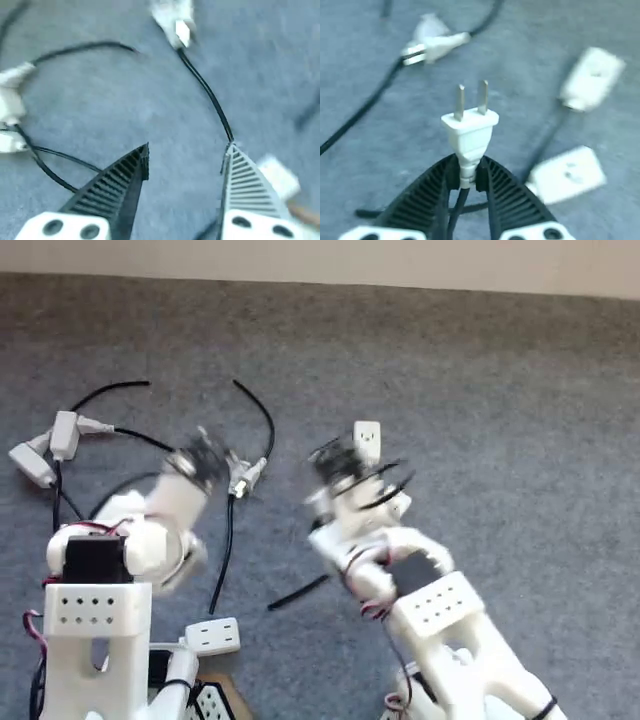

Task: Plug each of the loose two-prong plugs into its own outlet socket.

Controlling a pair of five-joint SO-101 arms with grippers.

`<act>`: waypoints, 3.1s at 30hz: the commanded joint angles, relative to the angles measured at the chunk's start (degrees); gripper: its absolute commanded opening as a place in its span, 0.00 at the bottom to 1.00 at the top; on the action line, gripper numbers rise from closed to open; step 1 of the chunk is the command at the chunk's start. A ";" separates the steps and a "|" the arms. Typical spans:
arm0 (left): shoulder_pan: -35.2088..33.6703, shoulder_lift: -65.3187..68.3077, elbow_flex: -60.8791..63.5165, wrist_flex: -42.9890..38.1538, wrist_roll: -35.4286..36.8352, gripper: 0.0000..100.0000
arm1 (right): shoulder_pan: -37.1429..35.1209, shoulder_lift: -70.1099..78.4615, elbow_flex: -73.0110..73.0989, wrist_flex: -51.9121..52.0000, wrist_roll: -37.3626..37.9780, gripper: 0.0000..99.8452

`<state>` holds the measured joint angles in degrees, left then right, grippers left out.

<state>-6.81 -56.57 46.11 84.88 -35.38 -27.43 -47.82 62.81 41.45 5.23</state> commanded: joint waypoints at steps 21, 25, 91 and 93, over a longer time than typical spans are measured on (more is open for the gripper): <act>13.23 0.13 25.71 0.26 -33.05 0.24 | 11.21 -1.27 1.98 4.26 2.90 0.01; 15.69 -3.74 34.59 -6.15 -32.88 0.24 | 11.21 -1.27 1.98 4.26 2.90 0.01; 25.71 20.53 11.56 -6.07 -25.67 0.20 | 11.21 -1.19 2.42 2.07 4.22 0.01; 25.63 20.62 12.70 -6.77 -28.04 0.18 | 11.21 -1.19 2.42 2.07 4.22 0.01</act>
<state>17.54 -36.79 59.82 76.26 -58.33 -16.88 -48.18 65.54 44.18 8.84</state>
